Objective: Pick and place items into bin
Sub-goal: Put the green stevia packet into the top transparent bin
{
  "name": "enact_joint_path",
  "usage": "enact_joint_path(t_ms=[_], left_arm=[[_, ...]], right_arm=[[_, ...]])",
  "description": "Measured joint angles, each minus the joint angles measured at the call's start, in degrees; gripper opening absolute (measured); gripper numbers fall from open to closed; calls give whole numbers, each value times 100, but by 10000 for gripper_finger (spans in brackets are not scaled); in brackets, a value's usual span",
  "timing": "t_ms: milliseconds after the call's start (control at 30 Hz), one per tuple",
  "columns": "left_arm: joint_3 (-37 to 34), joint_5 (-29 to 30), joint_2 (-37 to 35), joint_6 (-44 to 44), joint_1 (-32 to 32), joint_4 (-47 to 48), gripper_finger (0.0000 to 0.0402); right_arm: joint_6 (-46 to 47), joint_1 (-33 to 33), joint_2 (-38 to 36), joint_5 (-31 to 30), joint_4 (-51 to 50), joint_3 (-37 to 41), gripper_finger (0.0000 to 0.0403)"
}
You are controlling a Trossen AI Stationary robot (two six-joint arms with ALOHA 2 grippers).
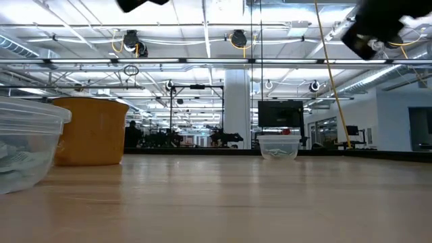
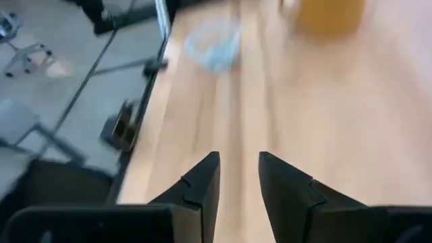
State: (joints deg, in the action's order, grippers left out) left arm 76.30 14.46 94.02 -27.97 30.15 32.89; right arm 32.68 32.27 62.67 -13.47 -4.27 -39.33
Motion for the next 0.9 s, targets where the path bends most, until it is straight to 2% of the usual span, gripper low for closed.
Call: enact_joint_path(t_ms=[200, 400, 467, 700, 900], left_arm=[[12, 263, 0, 1007, -167, 3, 118], [-36, 379, 0, 1288, -449, 8, 118], [-36, 391, 0, 1387, -531, 6, 118], [-36, 395, 2, 1867, -749, 2, 118], [-36, 391, 2, 2030, -896, 0, 118]], right_arm=[[2484, 935, 644, -298, -534, 4, 95], [4470, 1591, 1135, -146, -1261, 4, 95], [4739, 1773, 1411, -142, -1353, 4, 95], [4724, 2007, 2393, -185, -1125, -1, 95], [4724, 2008, 2621, -235, -1056, -17, 95]])
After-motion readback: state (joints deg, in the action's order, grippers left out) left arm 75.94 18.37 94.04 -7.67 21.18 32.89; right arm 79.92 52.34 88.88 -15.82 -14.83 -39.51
